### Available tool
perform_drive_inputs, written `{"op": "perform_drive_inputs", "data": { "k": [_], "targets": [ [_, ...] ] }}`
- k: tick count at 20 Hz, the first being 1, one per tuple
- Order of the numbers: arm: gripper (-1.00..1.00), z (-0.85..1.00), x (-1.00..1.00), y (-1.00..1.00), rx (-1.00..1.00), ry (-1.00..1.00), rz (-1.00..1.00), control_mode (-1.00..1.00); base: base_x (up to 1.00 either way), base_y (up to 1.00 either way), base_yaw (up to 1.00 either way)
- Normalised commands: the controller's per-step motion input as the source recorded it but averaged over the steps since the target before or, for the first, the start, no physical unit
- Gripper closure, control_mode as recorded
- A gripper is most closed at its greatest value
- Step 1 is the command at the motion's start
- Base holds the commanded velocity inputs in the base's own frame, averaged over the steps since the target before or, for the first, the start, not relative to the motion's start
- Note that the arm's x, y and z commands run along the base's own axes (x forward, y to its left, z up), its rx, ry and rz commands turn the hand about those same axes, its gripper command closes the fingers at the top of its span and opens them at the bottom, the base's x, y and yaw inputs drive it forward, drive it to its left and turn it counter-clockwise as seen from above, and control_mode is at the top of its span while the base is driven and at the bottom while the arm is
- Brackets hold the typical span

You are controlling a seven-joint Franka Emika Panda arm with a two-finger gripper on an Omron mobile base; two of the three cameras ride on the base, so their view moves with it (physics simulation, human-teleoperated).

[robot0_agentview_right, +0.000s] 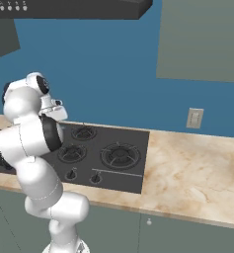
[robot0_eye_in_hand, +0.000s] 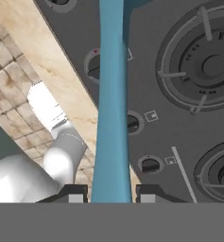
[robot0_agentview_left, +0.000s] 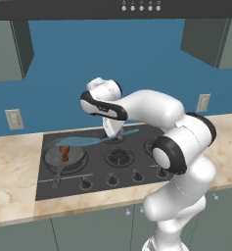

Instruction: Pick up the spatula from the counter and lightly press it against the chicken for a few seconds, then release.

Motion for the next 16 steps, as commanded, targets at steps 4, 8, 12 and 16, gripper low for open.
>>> {"op": "perform_drive_inputs", "data": {
  "k": [4, 8, 12, 16],
  "targets": [
    [1.0, -0.08, 0.0, 0.19, -0.04, 0.0, 0.0, -1.0, 0.0, 0.0, 0.0],
    [1.0, -0.01, 0.07, 0.16, -0.06, 0.0, 0.0, -1.0, 0.0, 0.0, 0.0],
    [1.0, 0.0, 0.13, 0.0, -0.06, 0.0, 0.0, -1.0, 0.0, 0.0, 0.0],
    [1.0, -0.01, 0.27, 0.0, -0.05, 0.0, 0.0, -1.0, 0.0, 0.0, 0.0]
  ]
}}
